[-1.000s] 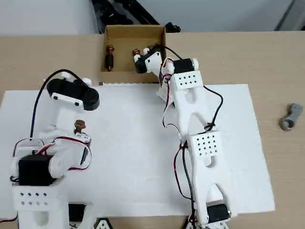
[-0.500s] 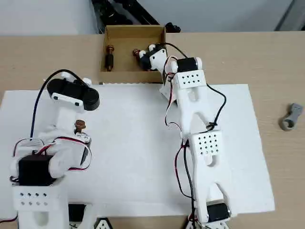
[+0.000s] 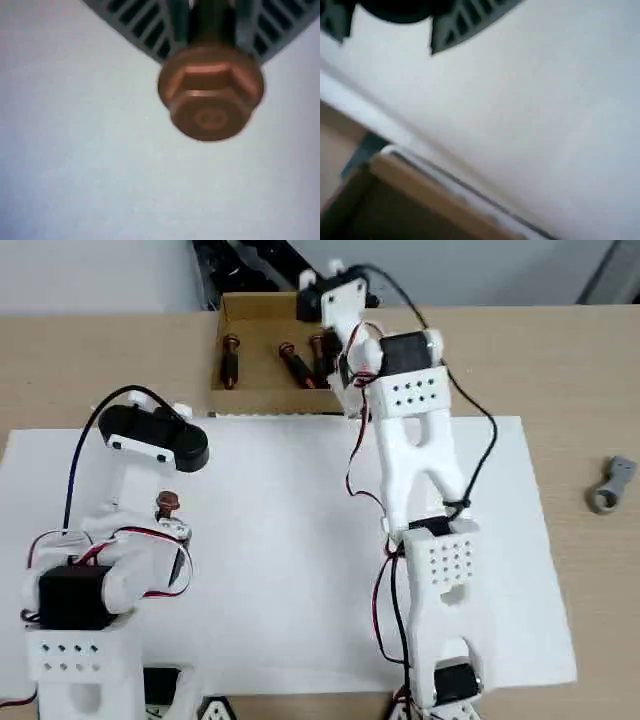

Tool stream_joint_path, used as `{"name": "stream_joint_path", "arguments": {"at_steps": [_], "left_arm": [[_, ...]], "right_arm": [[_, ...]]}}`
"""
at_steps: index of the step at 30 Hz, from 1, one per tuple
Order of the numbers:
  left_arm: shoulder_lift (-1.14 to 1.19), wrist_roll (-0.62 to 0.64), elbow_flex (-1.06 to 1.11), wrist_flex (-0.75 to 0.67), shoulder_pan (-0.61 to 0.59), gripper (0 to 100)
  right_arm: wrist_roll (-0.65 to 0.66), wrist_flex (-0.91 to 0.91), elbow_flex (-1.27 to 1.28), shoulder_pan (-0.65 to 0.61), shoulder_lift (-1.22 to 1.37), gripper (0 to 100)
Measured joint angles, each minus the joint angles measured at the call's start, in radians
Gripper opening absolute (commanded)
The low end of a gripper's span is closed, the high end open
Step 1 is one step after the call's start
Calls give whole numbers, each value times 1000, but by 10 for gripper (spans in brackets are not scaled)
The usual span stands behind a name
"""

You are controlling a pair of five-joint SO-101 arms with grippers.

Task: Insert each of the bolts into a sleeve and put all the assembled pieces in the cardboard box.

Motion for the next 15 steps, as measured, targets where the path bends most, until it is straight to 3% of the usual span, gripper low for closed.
{"name": "stream_joint_path", "arguments": {"at_steps": [6,15], "left_arm": [[0,64,0,-35,0,7],[0,166,0,-253,0,7]], "right_arm": [[-91,0,0,-38,-218,2],[-256,0,-2,-127,-637,3]]}}
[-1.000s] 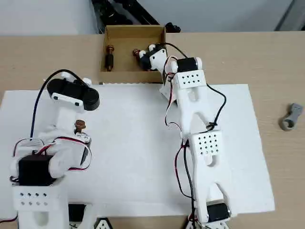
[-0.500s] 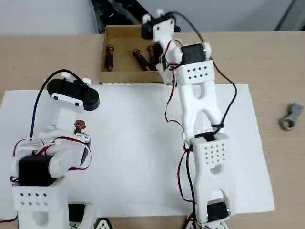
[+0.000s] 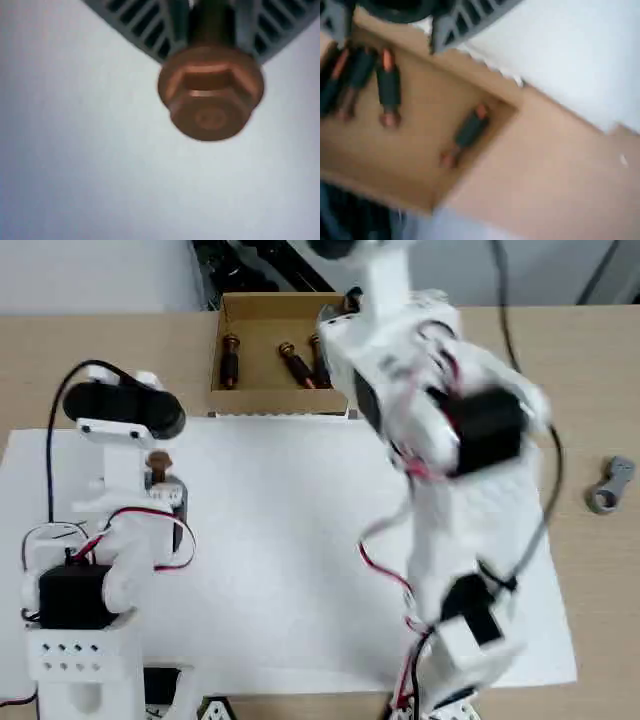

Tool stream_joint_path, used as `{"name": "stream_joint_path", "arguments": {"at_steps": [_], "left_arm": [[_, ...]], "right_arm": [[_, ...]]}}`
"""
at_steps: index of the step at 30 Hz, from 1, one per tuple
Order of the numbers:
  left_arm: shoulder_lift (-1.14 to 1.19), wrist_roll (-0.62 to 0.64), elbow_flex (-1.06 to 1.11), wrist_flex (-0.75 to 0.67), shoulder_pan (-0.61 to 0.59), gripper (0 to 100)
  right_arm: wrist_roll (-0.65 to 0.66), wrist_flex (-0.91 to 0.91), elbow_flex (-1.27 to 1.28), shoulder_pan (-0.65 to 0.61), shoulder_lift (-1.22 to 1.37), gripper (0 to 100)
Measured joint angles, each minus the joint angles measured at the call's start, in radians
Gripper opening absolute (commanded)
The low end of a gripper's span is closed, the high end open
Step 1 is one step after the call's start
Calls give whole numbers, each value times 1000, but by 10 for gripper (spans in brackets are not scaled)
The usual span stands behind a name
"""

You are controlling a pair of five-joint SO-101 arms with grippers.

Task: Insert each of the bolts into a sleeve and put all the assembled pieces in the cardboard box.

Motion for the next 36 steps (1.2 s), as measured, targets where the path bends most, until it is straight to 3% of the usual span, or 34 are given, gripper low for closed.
{"name": "stream_joint_path", "arguments": {"at_steps": [10,16,23,29,36], "left_arm": [[2,60,-129,-287,0,32],[21,155,-290,-324,6,61],[187,193,-578,-276,146,61],[394,207,-916,-152,269,61],[600,215,-1297,75,361,32]], "right_arm": [[-152,0,-2,-11,-276,3],[-160,0,-2,-12,-334,2],[-160,8,140,-12,-423,4],[-160,-14,522,-77,-603,5],[-160,-222,991,-86,-862,5]]}}
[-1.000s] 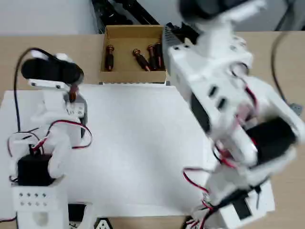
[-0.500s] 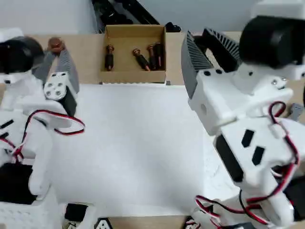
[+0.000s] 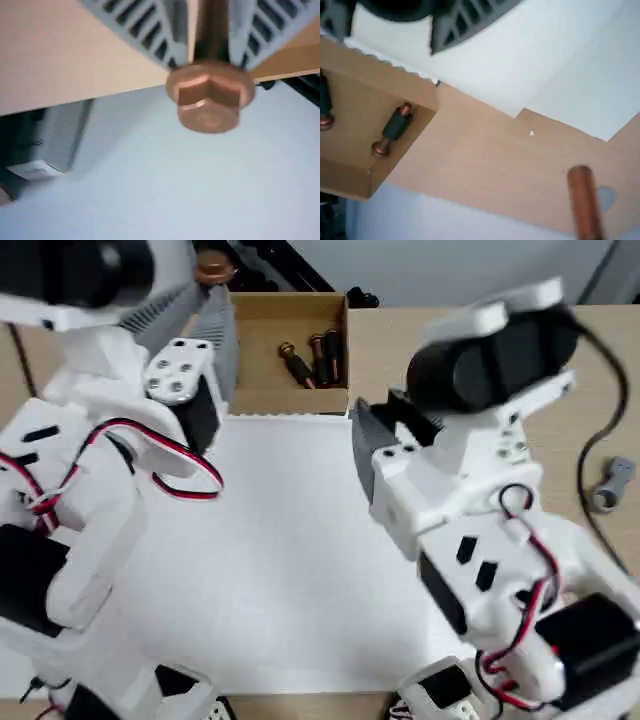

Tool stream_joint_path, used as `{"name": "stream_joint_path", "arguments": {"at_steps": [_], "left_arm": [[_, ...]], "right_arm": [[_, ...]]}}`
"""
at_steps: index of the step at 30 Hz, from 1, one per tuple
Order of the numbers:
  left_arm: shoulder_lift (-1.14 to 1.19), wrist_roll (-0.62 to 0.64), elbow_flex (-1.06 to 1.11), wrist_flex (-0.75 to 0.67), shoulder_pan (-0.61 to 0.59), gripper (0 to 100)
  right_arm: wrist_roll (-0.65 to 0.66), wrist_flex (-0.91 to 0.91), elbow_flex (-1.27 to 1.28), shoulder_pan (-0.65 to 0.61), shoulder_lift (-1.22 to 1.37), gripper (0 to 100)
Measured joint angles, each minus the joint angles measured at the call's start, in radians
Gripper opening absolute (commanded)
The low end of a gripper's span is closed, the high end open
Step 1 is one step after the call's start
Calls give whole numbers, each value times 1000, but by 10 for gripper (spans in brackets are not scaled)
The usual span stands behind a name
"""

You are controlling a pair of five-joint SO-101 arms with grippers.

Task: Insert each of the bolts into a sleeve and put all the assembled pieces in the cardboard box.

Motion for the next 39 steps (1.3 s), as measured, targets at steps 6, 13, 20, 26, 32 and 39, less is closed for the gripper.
{"name": "stream_joint_path", "arguments": {"at_steps": [6,13,20,26,32,39], "left_arm": [[74,17,-160,74,48,5],[80,112,-172,92,61,5],[80,152,-140,92,91,6],[80,92,-15,147,6,7],[87,63,296,163,-11,22],[241,34,402,256,-11,73]], "right_arm": [[15,-358,503,6,-273,3],[74,-796,1025,-2,-545,2],[74,-841,1108,-55,-585,2],[74,-798,1108,-38,-586,2],[43,-802,1108,117,-586,2],[31,-827,1108,279,-586,2]]}}
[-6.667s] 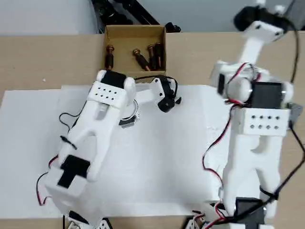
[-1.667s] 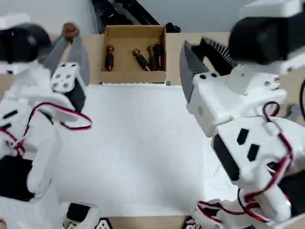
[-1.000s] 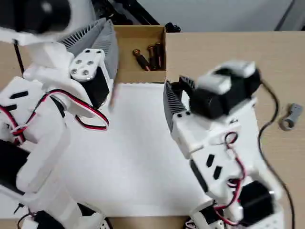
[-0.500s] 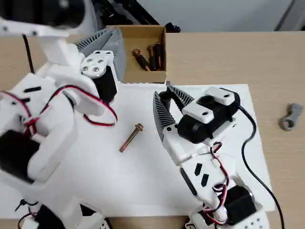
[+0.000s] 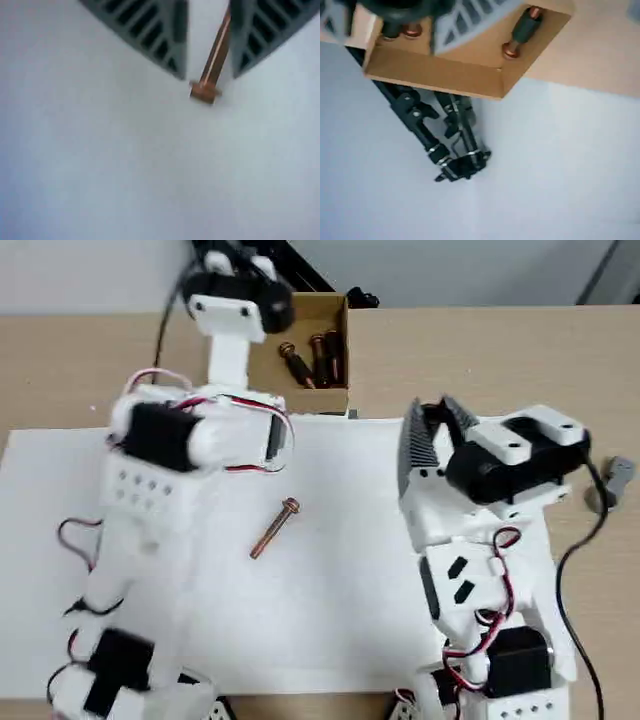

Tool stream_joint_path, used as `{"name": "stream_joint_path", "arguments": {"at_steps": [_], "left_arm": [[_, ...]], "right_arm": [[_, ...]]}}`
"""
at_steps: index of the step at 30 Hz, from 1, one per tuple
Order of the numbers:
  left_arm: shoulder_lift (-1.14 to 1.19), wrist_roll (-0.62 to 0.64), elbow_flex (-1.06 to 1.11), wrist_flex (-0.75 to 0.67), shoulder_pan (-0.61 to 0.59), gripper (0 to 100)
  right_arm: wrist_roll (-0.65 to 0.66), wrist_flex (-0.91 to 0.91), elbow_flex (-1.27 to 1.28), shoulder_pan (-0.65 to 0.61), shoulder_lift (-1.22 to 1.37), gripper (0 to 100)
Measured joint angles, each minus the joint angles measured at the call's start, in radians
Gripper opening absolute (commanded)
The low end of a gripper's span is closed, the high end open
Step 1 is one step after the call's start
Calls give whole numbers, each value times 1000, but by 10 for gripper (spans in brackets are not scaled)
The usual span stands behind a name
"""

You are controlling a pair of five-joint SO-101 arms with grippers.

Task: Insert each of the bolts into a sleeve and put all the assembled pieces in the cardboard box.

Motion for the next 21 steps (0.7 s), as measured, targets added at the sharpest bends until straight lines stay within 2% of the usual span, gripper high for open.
{"name": "stream_joint_path", "arguments": {"at_steps": [7,15,21], "left_arm": [[153,-28,48,6,41,75],[348,-72,215,2,54,73],[391,-78,239,5,54,73]], "right_arm": [[0,0,0,11,0,2],[0,0,0,14,0,2],[0,0,0,17,0,2]]}}
